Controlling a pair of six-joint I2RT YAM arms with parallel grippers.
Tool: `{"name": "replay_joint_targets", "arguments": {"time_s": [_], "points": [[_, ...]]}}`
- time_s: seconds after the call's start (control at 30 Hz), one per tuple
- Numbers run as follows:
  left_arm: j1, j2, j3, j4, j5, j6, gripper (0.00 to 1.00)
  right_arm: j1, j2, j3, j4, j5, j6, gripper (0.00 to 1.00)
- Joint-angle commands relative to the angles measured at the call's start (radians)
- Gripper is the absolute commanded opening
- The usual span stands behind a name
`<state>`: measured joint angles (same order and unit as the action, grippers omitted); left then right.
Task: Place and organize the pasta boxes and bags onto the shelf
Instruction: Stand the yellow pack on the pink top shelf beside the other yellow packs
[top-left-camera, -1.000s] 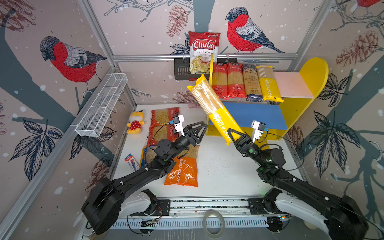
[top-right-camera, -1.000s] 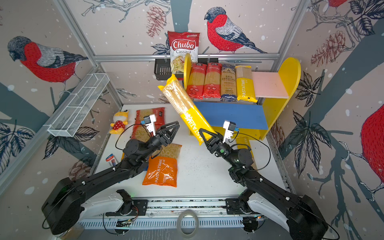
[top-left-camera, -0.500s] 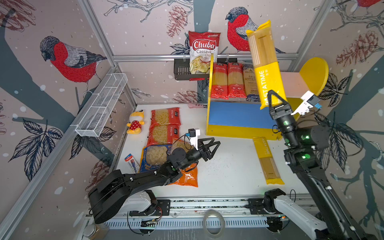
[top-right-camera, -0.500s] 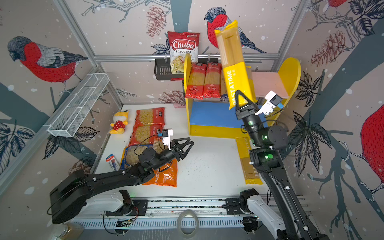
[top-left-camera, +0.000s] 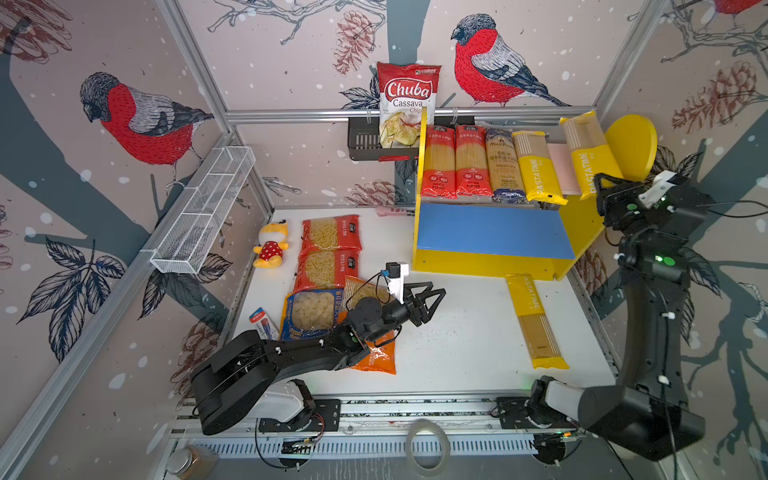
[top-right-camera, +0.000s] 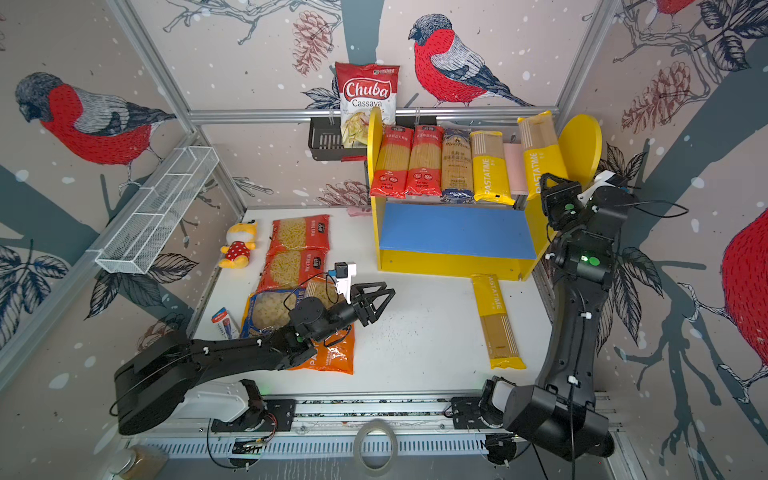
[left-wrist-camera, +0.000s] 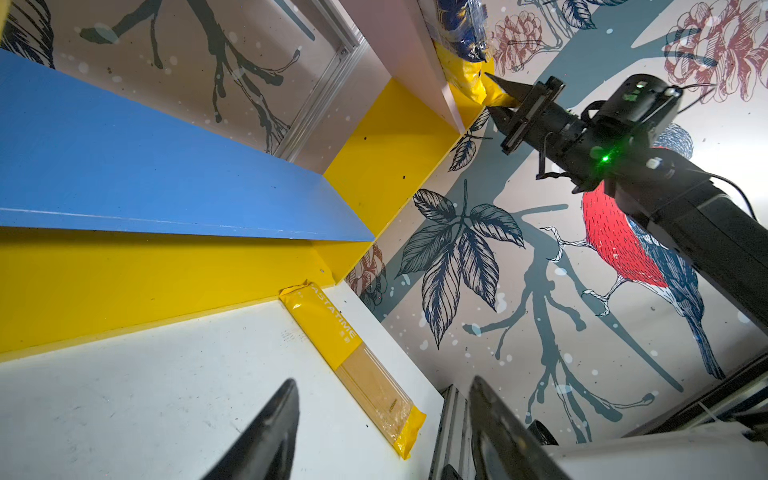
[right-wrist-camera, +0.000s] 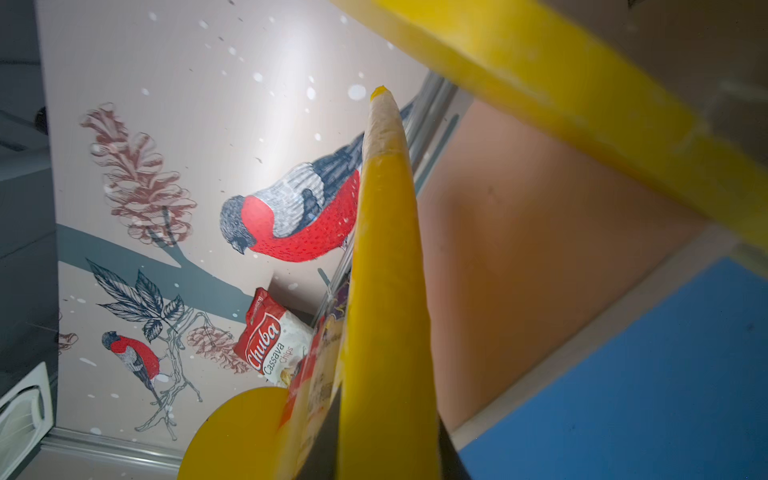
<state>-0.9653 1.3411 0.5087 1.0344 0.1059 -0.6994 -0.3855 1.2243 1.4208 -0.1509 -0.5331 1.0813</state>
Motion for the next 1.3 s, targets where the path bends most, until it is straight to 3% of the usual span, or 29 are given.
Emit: {"name": "replay_joint_targets", "arguments": {"time_s": [0.0, 0.27, 0.43, 0.67, 1.17, 1.27], "points": [[-0.001, 0.004, 0.011, 0.03, 0.015, 0.014, 0.64, 0.0, 0.004, 0.01, 0.194, -0.147, 0.042, 0.0], [-0.003, 0.03, 0.016, 0.045, 0.02, 0.006, 0.63, 0.045, 0.022, -0.041, 0.22, -0.15, 0.088, 0.0], [-0.006, 0.028, 0.013, 0.043, 0.017, 0.006, 0.63, 0.045, -0.011, -0.1, 0.235, -0.11, 0.112, 0.13], [-0.007, 0.033, 0.019, 0.033, 0.017, 0.009, 0.63, 0.03, -0.029, -0.107, 0.224, -0.093, 0.117, 0.14], [-0.01, 0.058, 0.03, 0.035, 0.032, 0.005, 0.63, 0.043, -0.013, -0.132, 0.256, -0.068, 0.153, 0.32], [-0.01, 0.064, 0.034, 0.036, 0.034, 0.006, 0.64, 0.042, -0.017, -0.138, 0.255, -0.069, 0.148, 0.39]]}}
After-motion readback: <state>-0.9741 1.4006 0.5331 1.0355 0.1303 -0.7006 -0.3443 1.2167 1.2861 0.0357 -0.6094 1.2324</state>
